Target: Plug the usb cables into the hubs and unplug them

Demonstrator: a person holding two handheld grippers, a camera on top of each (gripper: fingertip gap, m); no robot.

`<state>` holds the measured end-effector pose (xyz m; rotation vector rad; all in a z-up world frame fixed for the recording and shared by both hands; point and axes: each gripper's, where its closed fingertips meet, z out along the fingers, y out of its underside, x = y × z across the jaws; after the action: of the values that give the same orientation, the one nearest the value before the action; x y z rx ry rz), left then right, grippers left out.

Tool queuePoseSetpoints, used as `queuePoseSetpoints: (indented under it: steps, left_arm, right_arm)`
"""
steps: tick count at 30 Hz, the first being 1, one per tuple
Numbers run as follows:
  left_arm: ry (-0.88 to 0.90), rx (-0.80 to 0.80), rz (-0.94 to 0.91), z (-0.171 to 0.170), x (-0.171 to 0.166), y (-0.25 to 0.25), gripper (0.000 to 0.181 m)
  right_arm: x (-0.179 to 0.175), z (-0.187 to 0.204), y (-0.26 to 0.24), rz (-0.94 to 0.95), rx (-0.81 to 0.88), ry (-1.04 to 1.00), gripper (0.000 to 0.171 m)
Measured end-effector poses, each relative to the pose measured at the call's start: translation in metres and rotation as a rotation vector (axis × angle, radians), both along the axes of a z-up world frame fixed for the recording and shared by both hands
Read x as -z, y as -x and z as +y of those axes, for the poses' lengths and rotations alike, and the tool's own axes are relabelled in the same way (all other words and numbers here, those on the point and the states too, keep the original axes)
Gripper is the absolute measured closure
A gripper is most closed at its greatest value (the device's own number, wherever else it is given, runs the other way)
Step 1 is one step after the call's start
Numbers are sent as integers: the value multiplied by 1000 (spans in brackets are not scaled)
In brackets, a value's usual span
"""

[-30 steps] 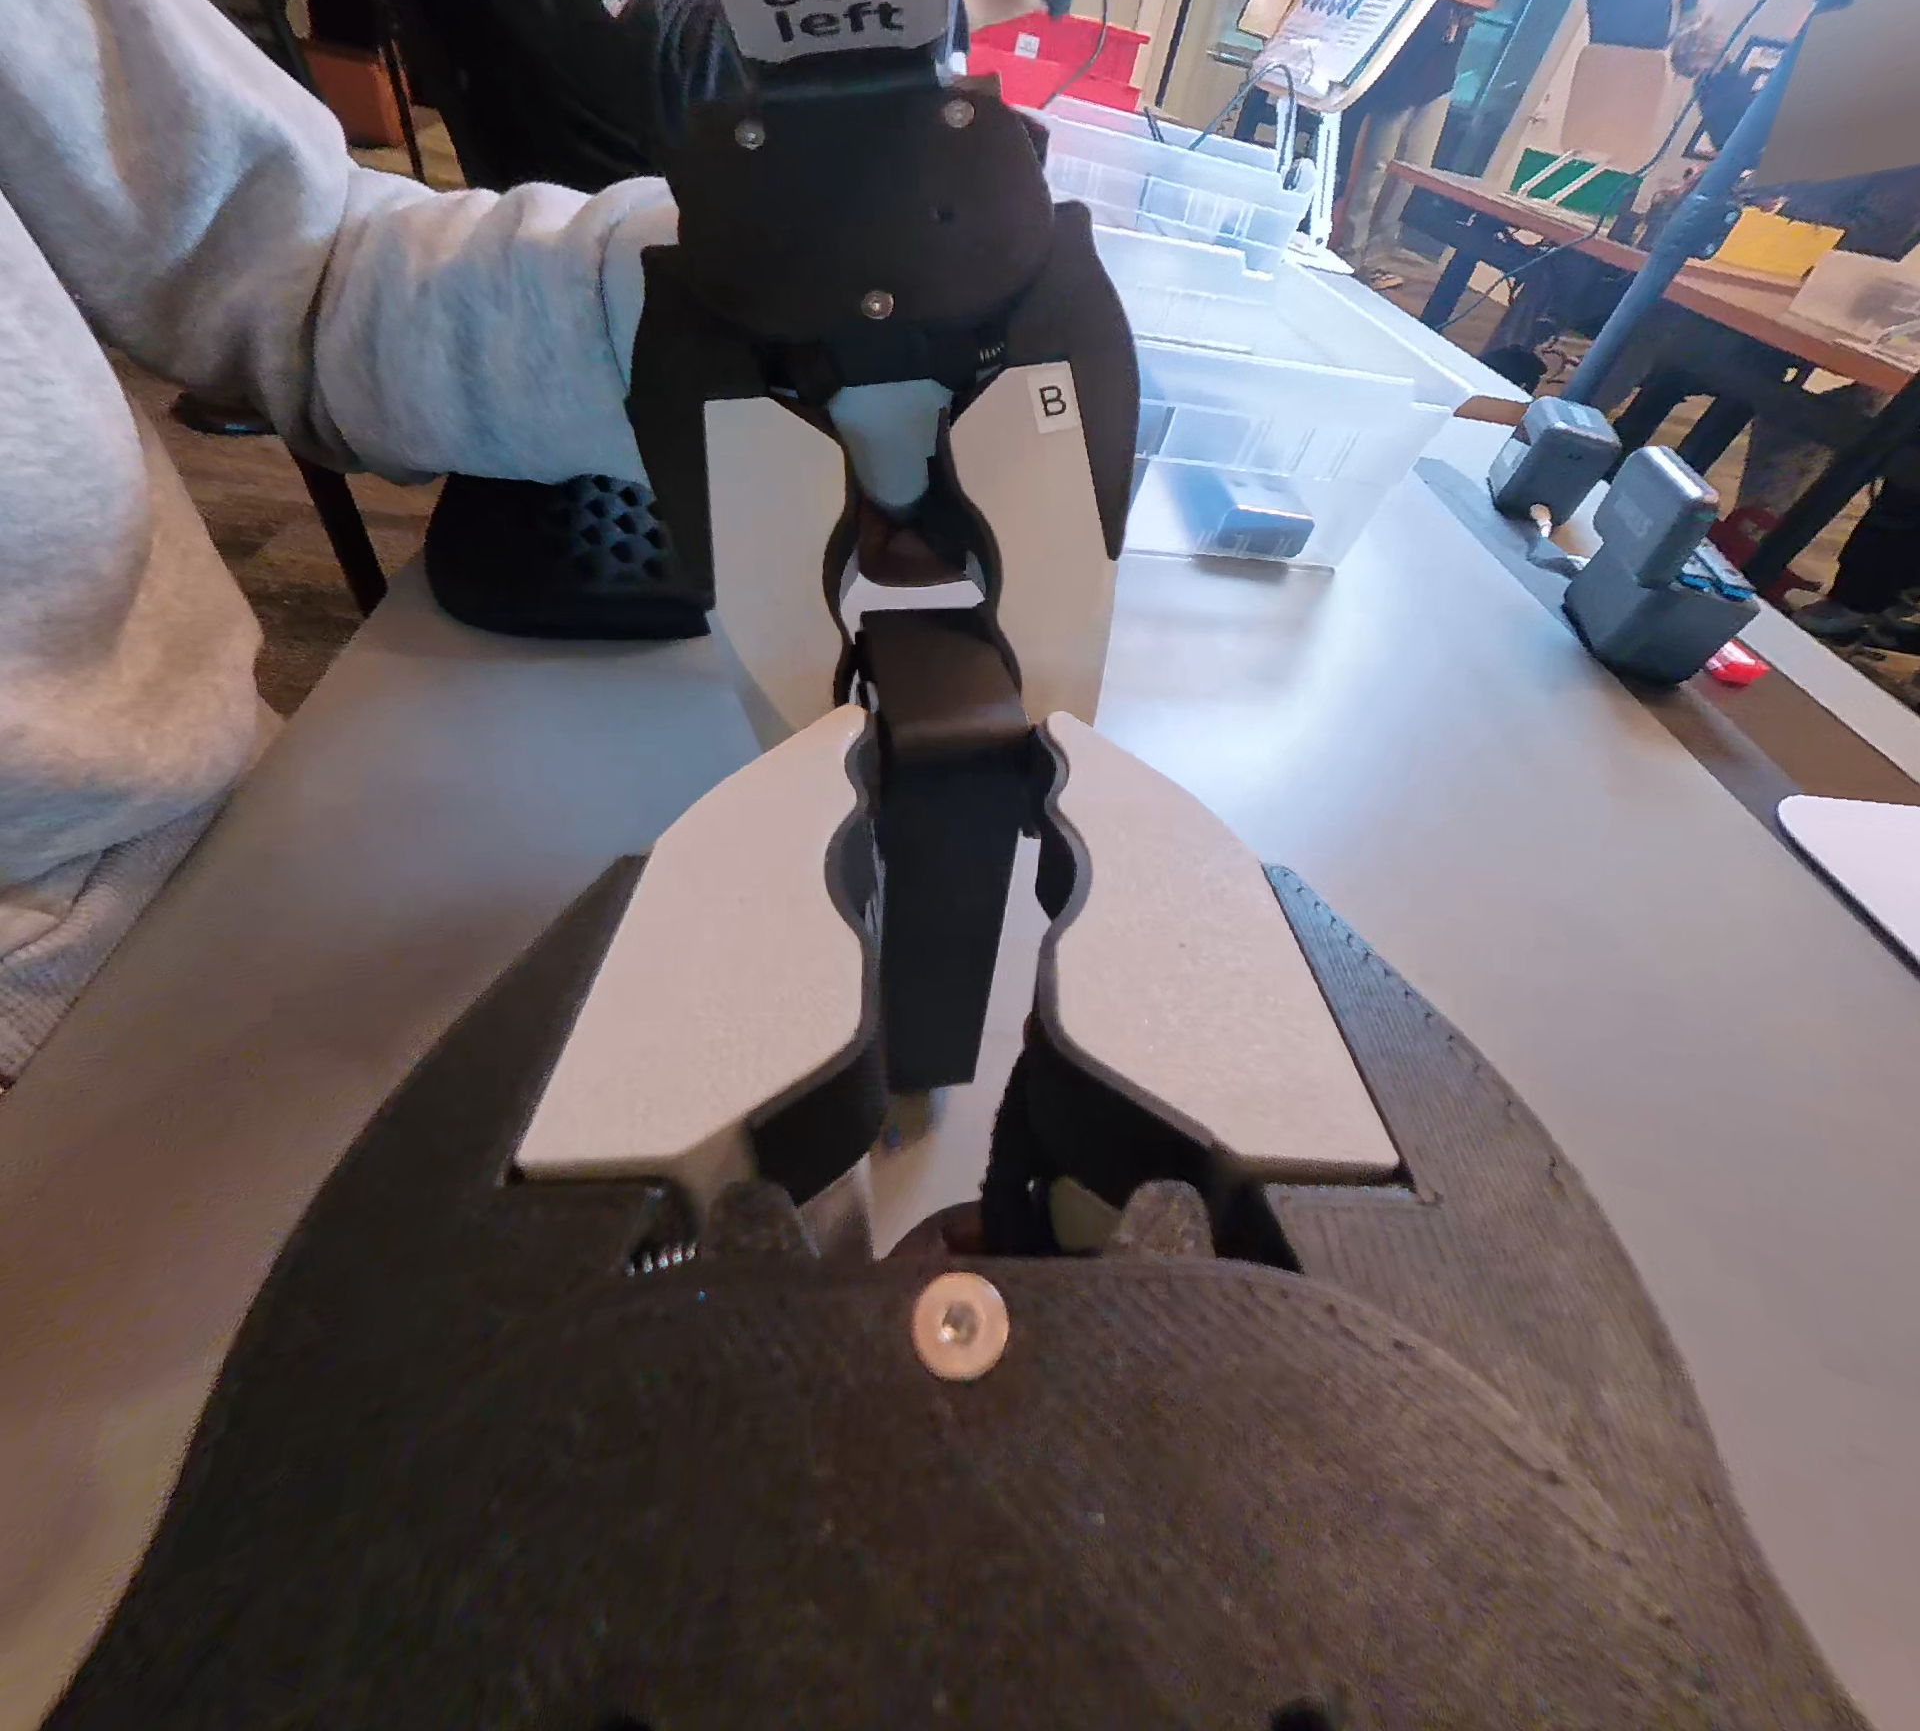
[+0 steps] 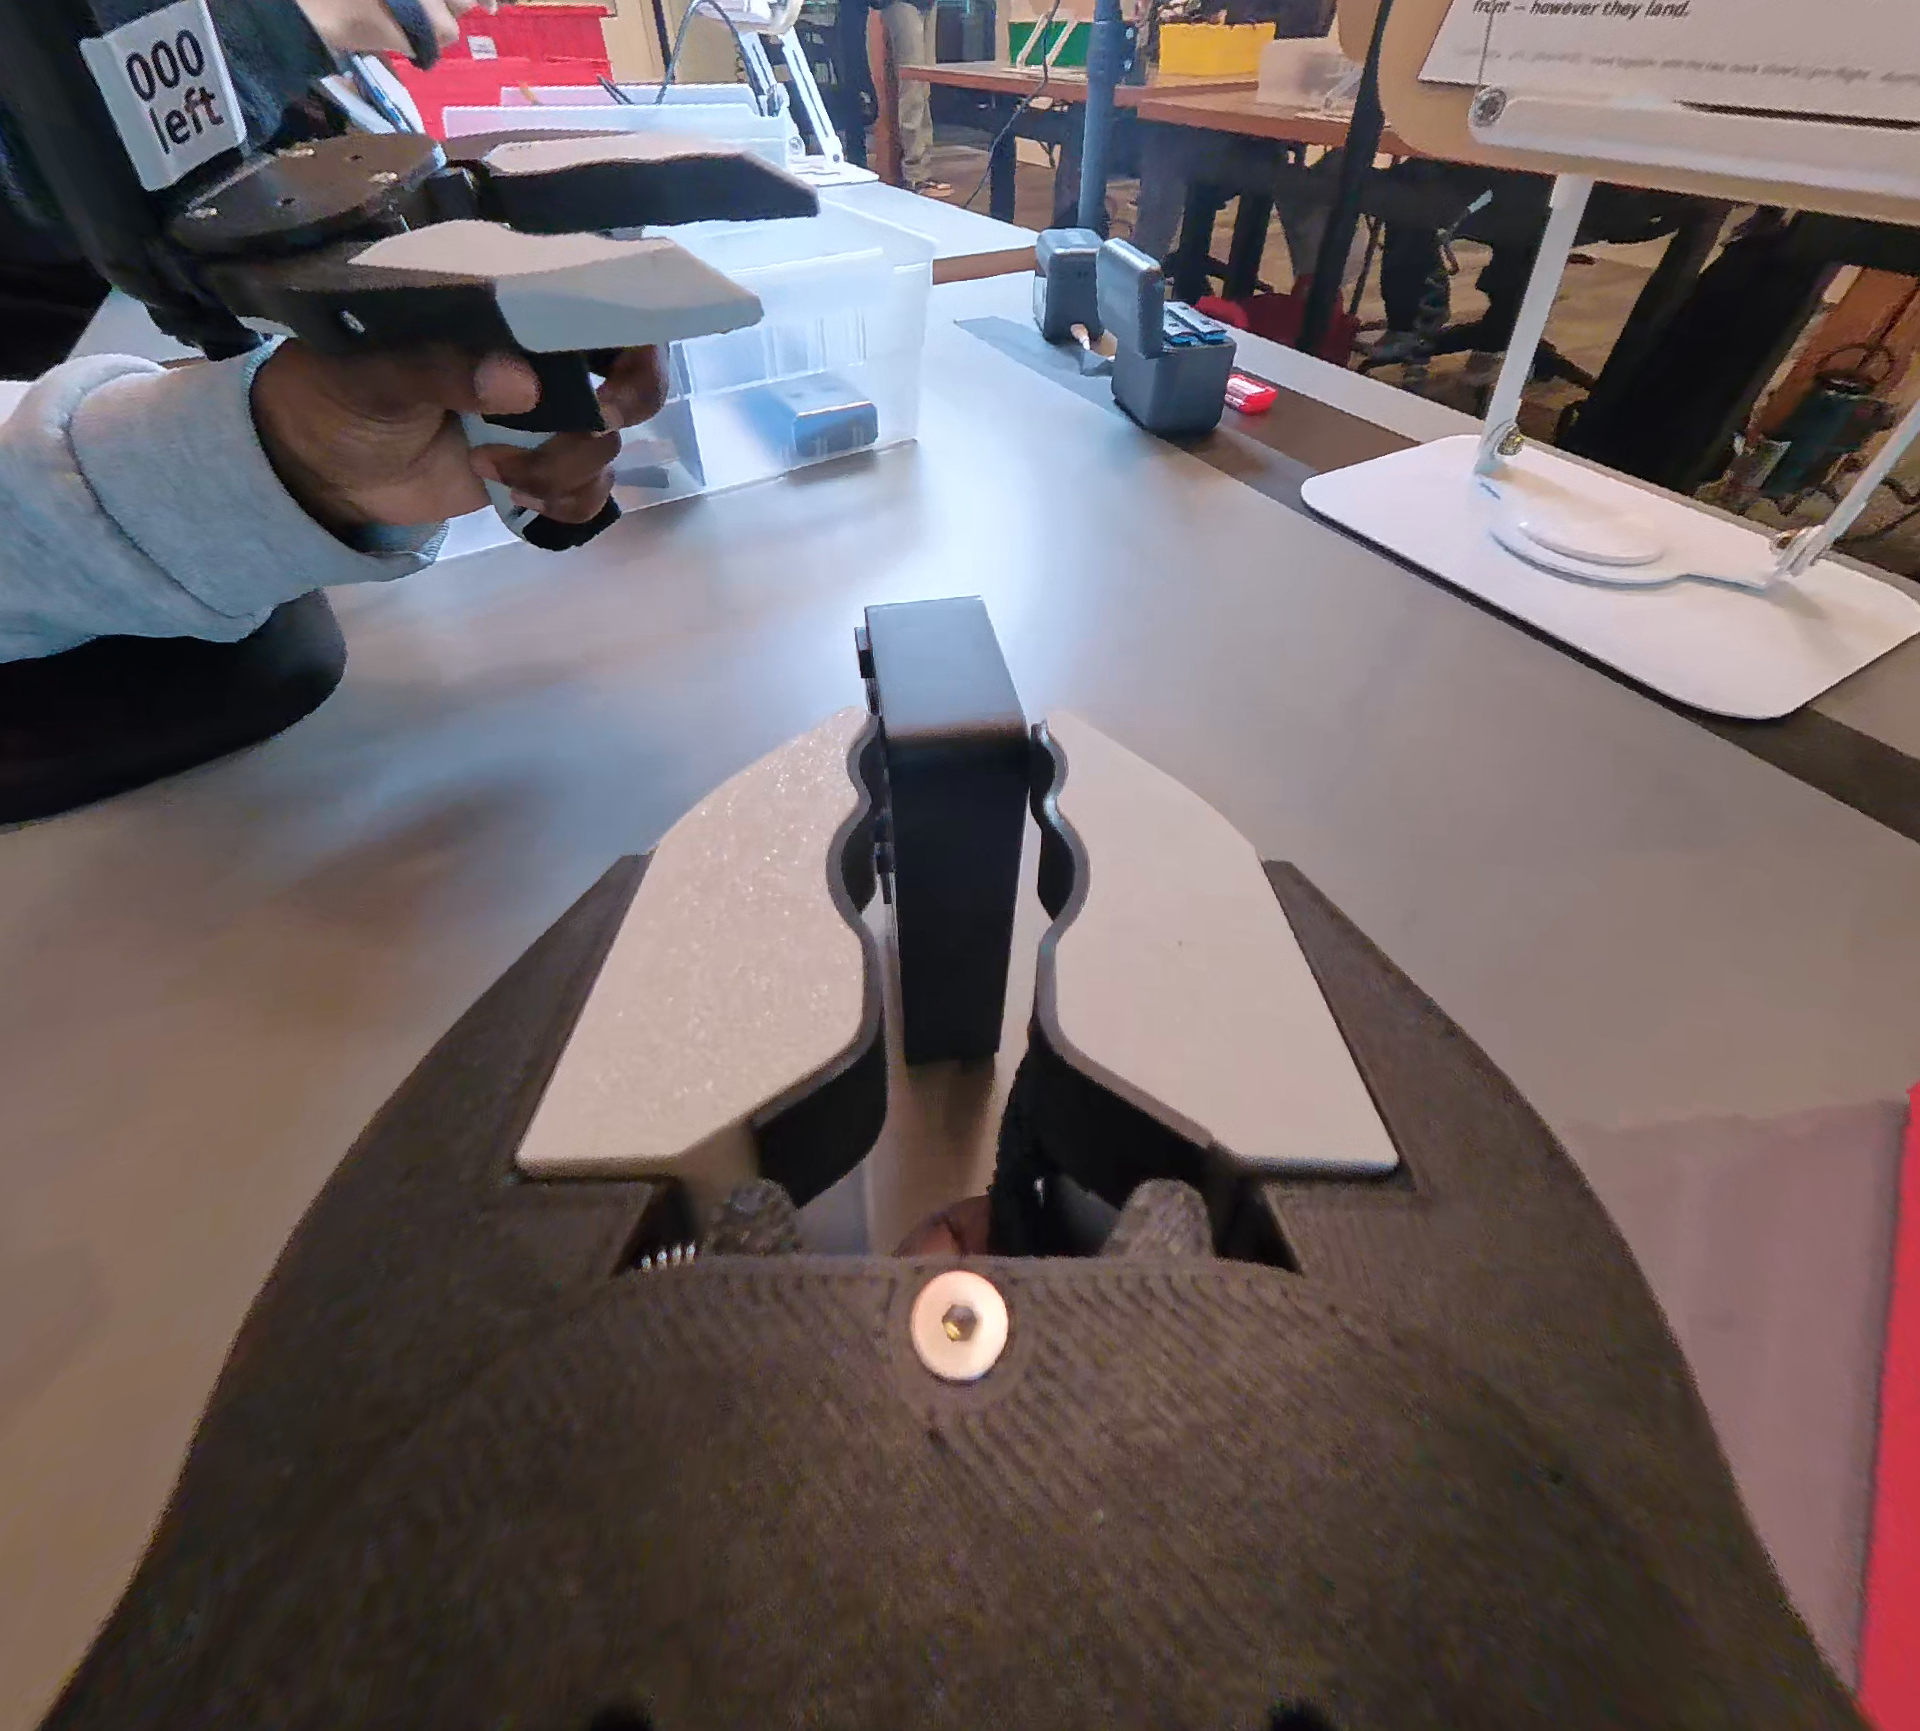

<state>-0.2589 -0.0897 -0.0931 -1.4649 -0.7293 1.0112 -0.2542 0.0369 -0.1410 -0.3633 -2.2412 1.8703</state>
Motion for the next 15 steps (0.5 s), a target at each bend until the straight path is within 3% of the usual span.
queuePoseSetpoints:
  steps: [8,12,15]
  left_arm:
    - [32,17,3,4,-1,-3,125]
    - [71,85,-18,8,-28,-25,121]
    - [44,192,-140,-4,-49,-59,121]
  right_arm:
    - [-20,3,-3,24,-22,117,131]
    - [-58,18,-6,100,-8,336,125]
    - [-80,35,-3,110,23,491,126]
